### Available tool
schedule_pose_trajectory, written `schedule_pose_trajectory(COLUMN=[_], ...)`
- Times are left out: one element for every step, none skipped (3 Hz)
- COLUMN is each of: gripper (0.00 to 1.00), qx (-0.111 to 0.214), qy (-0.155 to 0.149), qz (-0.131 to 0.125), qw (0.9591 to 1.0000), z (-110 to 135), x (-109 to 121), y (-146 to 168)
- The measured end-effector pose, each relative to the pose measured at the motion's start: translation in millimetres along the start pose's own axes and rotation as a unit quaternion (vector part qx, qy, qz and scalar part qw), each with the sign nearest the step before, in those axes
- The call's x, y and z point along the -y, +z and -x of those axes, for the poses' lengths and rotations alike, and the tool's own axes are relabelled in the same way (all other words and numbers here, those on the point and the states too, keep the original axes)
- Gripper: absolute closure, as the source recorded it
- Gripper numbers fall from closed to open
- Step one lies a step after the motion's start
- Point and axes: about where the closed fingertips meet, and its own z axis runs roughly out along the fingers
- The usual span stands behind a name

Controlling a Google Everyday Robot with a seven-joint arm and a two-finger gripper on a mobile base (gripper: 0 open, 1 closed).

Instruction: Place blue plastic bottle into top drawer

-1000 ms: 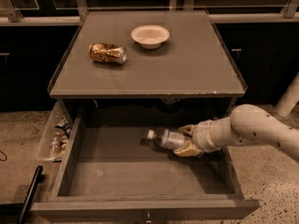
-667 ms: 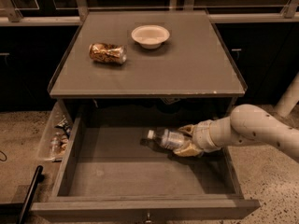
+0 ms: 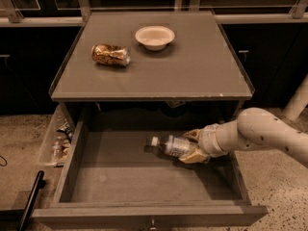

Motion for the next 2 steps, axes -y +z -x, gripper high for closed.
schedule_pose_trajectory(gripper=[0.04, 0.0], qx=[0.0, -0.004], qy=[0.0, -0.003], qz=[0.0, 0.002], qw=[1.0, 1.0], z=[0.0, 1.3], x=[0.0, -3.2], y=[0.0, -6.6])
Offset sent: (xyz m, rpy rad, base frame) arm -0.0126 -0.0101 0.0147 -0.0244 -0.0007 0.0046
